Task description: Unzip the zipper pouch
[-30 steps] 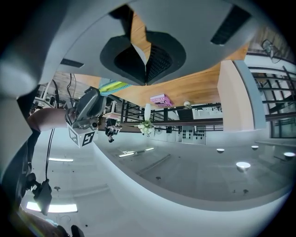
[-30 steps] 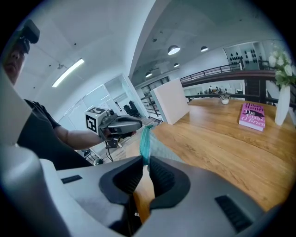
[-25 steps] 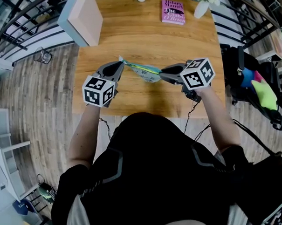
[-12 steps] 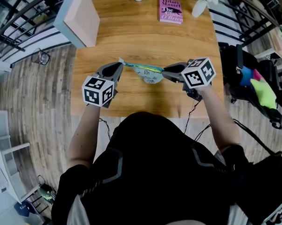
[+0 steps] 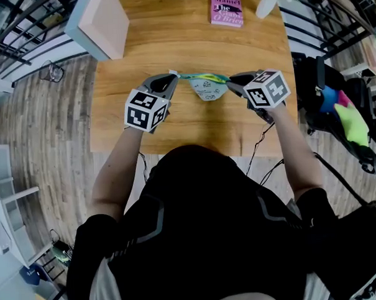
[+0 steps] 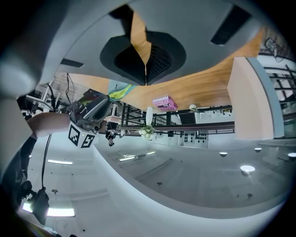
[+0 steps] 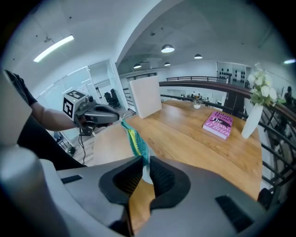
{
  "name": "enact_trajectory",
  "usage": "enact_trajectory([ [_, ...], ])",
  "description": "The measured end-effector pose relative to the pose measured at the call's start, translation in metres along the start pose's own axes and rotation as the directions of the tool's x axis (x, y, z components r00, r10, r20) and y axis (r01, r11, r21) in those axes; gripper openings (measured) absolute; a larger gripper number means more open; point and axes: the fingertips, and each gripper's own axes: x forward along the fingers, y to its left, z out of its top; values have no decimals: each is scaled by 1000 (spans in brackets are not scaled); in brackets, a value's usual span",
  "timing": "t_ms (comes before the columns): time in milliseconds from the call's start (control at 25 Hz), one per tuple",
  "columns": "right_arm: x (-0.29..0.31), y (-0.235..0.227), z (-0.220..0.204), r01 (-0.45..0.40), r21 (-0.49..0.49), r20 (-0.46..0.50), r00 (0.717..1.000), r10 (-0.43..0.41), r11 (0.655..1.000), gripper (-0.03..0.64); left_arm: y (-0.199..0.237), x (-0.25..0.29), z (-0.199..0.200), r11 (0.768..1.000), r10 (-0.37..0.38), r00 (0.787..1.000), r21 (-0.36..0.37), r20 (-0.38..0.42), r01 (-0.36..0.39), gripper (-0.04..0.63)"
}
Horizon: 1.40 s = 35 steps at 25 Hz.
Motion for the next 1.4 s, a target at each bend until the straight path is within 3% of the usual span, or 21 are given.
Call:
enact_trajectory([
  [200,-8,-39,1,108,-30,64,992,-106,994,57,-6,31,25,1000,15,999,-7,41,-15,32],
  [320,-7,-48,-18,119,-27,56,992,-117,993,57,-19,44,17,1000,-13,1000,-7,13,13,32],
  [440,6,-46,-51,88,-22,9,996,-88,996,57,-28,57,-15,1000,-30,998,-10,-63,30,32],
  [640,24,-32,-101,50,-38,-72,996,-53,998,58,-49,67,-67,995,-60,986,-84,-158,48,32],
  [800,34,-22,-132,0,7,-110,994,1,1000,58,-64,68,-103,992,-76,970,-119,-232,49,32],
  [1080,56,-2,-171,-64,45,-171,983,71,997,58,-77,67,-153,993,-78,936,-107,-344,43,32],
  [1320,68,26,-184,-126,108,-182,973,144,986,60,-75,55,-187,988,-75,903,-151,-423,11,32],
  [1400,71,29,-189,-127,112,-190,971,147,986,60,-76,53,-192,986,-78,901,-164,-428,8,34],
])
